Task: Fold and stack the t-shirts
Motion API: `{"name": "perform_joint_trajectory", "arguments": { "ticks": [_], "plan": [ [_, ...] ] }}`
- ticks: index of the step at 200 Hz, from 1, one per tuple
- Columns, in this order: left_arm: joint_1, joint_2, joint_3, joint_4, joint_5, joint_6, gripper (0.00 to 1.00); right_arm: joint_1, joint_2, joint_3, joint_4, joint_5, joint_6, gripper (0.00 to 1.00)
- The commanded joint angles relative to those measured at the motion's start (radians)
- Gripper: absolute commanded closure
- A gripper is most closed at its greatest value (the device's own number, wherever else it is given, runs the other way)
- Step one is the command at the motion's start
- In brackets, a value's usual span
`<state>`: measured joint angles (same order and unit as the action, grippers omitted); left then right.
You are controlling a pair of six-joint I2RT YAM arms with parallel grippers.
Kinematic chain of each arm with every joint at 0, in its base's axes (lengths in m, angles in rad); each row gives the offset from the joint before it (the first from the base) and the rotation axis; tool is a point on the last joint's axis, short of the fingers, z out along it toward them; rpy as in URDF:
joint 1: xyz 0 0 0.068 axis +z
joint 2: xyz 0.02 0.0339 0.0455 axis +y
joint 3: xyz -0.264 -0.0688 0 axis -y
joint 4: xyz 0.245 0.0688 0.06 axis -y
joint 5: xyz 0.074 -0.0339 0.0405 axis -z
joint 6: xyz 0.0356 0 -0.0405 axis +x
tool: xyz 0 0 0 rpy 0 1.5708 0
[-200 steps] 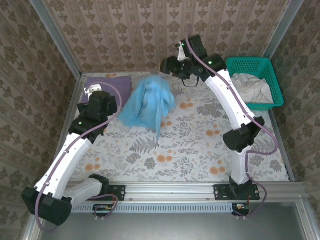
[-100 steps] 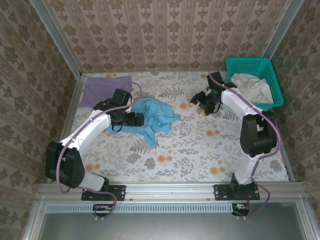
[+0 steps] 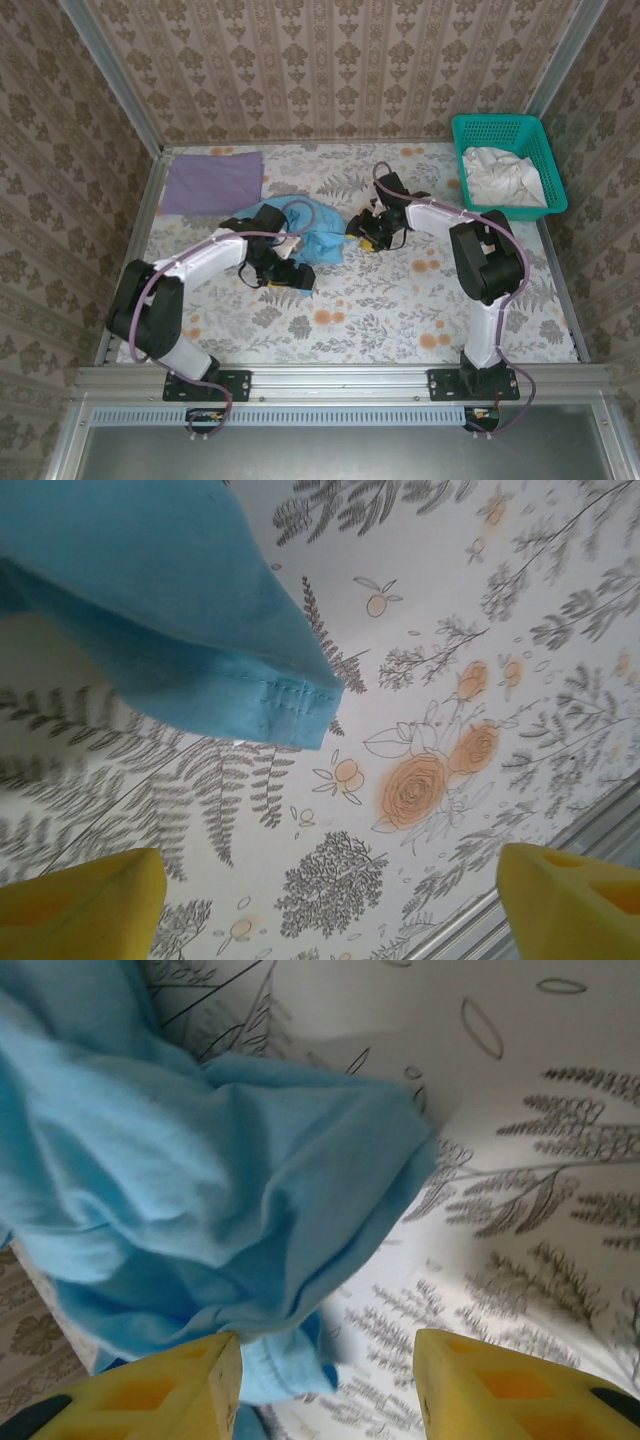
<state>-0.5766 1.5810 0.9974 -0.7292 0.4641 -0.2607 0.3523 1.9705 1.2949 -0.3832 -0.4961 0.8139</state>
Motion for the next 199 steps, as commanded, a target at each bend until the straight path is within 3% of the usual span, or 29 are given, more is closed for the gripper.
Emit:
{"name": "perform_joint_trajectory", "arguments": {
  "ticks": [1, 36, 94, 111, 136, 151, 199],
  "plan": [
    [-0.059, 0.074, 0.063, 0.000, -0.063, 0.002, 0.14, -0.002, 0.037, 0.028, 0.035, 0.042, -0.017, 0.47],
    [-0.114, 0.186, 0.138, -0.020, -0.172, 0.019, 0.20, -0.001, 0.094, 0.061, 0.060, 0.064, -0.010, 0.48],
    [-0.119, 0.284, 0.213, -0.055, -0.362, -0.008, 0.53, 0.002, 0.129, 0.083, 0.112, 0.104, -0.004, 0.61],
    [-0.124, 0.292, 0.217, -0.052, -0.394, -0.008, 0.67, 0.003, 0.146, 0.096, 0.108, 0.103, -0.002, 0.73],
    [-0.127, 0.276, 0.218, -0.055, -0.430, -0.006, 1.00, 0.006, 0.126, 0.103, 0.093, 0.119, -0.022, 0.90],
    [-0.127, 0.238, 0.216, -0.052, -0.459, -0.003, 1.00, 0.005, 0.082, 0.101, 0.072, 0.134, -0.041, 1.00],
    [-0.116, -0.015, 0.299, -0.039, -0.590, 0.035, 1.00, -0.035, -0.173, 0.101, 0.001, 0.180, -0.111, 1.00]
  ]
}}
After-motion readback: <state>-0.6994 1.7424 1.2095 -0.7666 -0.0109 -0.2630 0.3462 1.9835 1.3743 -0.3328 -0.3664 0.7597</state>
